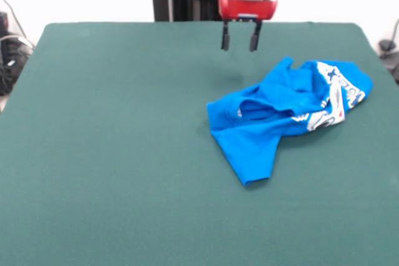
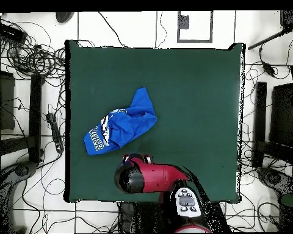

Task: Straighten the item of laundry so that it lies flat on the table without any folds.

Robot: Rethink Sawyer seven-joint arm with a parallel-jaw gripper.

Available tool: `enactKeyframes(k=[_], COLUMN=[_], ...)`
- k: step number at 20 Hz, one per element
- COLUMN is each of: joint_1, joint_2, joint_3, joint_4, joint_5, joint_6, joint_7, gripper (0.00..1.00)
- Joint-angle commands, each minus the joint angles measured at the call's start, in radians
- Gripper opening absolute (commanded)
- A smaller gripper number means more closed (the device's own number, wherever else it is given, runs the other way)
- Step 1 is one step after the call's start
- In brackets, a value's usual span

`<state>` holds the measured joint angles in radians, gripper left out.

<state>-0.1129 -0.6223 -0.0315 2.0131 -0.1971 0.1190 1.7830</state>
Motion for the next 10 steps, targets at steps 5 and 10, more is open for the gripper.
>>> enactKeyframes(k=[5, 10], joint_1=[0.064, 0.088], joint_2=[0.052, 0.055], joint_3=[0.107, 0.105], joint_4=[0.011, 0.007], joint_5=[0.11, 0.138], joint_6=[-0.031, -0.035], joint_7=[0.23, 0.236], gripper=[1.0, 1.0])
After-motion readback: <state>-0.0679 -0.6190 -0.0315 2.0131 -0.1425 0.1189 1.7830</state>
